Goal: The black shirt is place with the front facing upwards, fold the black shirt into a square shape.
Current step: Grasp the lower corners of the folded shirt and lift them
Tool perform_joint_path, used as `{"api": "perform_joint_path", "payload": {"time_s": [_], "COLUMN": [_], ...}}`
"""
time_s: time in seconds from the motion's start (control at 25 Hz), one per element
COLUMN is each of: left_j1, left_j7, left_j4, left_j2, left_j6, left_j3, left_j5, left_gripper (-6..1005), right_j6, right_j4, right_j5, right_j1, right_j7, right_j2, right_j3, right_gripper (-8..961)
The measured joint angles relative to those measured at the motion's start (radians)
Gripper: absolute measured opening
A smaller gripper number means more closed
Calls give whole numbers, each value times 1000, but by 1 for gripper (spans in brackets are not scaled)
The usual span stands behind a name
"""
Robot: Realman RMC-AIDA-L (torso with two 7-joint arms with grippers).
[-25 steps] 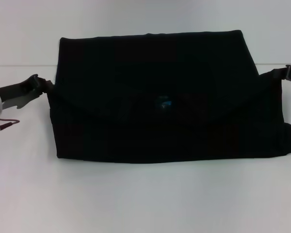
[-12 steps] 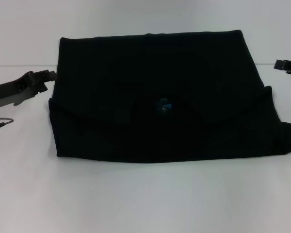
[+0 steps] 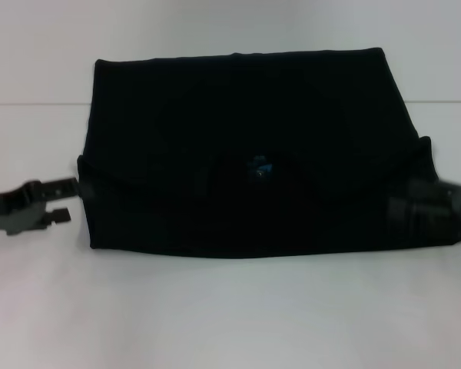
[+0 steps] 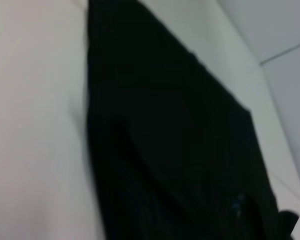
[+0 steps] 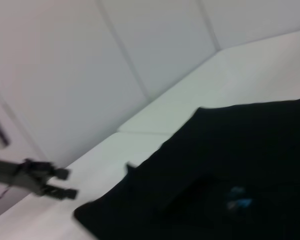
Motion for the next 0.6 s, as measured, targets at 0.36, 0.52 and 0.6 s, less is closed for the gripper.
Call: {"api": "perform_joint_path", "payload": {"time_s": [0.36, 0.52, 0.6], "left_j1": [-20, -32, -34], "left_j7": [-28, -62, -74], "left_j4": [-13, -23, -24], "left_j2": [-25, -26, -26], "left_j6": [-39, -60, -63], "left_j3": [50, 85, 91], "left_j5": [21, 21, 21], "left_gripper": [890, 891, 891], "right_j6": [-11, 5, 6], "right_j4": [6, 6, 6], "right_j5": [-39, -83, -92], "right_j1": [-32, -22, -20], "right_j7": [-71, -72, -72], "right_j2": [40, 58, 61], "right_j3": [-79, -80, -80], "right_gripper": [927, 927, 927]}}
